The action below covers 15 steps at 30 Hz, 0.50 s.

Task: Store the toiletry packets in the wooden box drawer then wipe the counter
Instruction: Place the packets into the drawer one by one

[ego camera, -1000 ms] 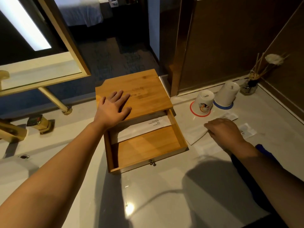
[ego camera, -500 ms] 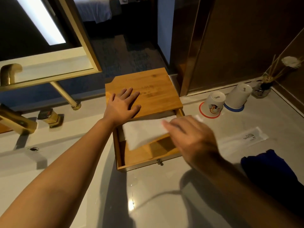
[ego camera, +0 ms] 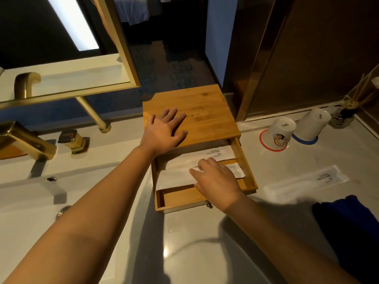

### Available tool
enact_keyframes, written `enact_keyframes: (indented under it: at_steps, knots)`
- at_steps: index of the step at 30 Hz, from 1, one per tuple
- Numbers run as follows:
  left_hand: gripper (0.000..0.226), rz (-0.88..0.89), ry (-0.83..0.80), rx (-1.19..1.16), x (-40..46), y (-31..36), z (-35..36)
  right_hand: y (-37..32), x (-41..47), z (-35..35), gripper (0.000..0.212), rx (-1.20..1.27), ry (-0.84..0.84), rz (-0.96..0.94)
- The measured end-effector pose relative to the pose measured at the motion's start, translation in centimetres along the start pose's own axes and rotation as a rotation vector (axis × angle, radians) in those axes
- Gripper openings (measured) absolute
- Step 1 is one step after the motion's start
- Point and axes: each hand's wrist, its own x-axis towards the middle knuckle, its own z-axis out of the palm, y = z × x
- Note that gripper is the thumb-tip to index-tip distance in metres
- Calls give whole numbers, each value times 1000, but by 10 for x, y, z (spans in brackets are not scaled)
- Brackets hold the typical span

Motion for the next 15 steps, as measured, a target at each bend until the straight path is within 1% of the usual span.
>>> enact_keyframes:
  at_steps: [3, 6, 11, 15]
  knots:
    - [63, 2, 2, 1, 0, 0, 0, -3, -10, -6, 55, 65, -175, 155]
    - [63, 6, 8, -13, 0, 0, 0, -8, -26, -2, 61, 87, -282, 237]
    - [60, 7, 13, -10, 0, 0, 0, -8, -22, 5, 61, 149, -380, 301]
    - [59, 9, 10, -9, 0, -1, 1, -2, -19, 11, 60, 149, -382, 316]
